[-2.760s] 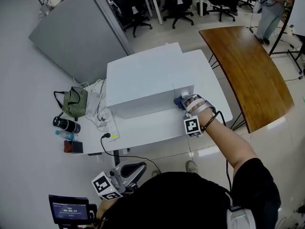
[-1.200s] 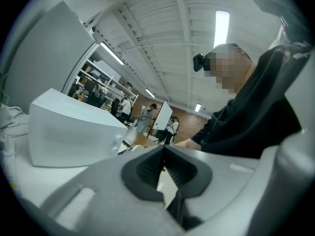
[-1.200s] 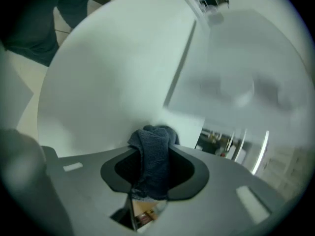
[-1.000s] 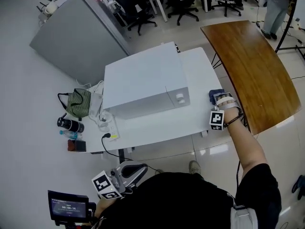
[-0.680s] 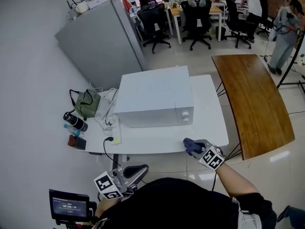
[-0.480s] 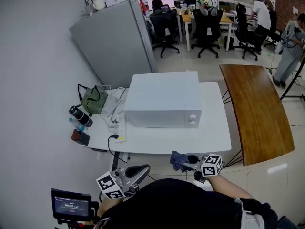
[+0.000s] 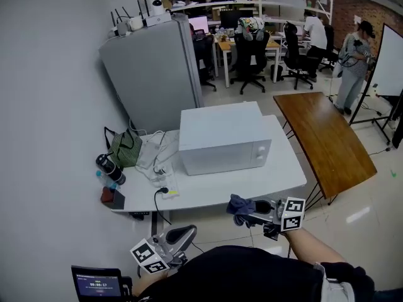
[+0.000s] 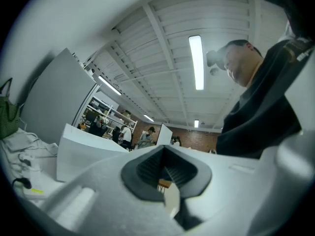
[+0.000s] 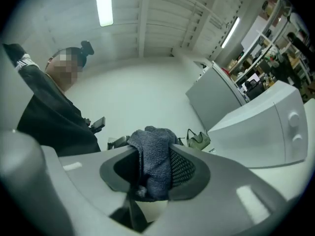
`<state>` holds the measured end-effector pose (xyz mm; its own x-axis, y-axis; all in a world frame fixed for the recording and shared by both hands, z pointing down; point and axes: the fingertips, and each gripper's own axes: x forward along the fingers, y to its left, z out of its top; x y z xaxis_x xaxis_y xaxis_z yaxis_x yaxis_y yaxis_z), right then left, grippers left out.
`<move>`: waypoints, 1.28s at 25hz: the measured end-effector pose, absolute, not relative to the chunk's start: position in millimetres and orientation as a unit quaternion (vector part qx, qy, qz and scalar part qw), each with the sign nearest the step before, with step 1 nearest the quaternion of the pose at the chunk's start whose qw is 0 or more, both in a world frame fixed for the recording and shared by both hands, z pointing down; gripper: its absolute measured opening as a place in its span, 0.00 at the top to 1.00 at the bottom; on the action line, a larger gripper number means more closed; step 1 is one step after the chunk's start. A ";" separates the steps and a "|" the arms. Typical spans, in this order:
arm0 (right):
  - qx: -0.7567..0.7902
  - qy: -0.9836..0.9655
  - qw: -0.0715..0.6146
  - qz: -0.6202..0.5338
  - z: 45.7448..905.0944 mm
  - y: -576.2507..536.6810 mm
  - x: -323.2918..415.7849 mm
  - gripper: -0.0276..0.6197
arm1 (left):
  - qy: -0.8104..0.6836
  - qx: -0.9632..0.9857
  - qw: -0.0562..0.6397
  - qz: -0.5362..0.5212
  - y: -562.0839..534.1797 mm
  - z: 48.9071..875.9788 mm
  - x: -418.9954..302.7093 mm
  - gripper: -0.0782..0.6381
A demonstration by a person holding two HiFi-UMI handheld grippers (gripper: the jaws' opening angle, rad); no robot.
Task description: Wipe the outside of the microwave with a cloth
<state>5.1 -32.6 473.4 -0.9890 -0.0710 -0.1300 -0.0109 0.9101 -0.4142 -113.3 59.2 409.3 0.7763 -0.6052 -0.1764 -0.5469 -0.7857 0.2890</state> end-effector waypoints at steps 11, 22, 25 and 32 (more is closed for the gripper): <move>-0.071 0.968 0.143 -0.195 399.1 98.7 -7.4 0.66 | -0.225 0.960 0.111 -0.127 157.3 399.2 -133.8 0.88; -0.077 0.974 0.115 -0.180 414.1 182.1 120.3 0.74 | -0.226 0.957 0.111 -0.146 231.7 403.1 -3.1 0.88; -0.090 0.974 0.103 -0.180 421.5 189.8 147.3 0.74 | -0.230 0.956 0.108 -0.147 247.0 401.5 18.8 0.88; -0.093 0.979 0.109 -0.146 395.1 208.5 131.0 0.75 | -0.233 0.953 0.106 -0.159 275.6 387.5 5.0 0.88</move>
<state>131.0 208.5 395.1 -0.9591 -0.2132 -0.1862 -0.1494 0.9401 -0.3065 5.0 275.6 387.5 0.8404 -0.4782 -0.2549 -0.4108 -0.8690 0.2756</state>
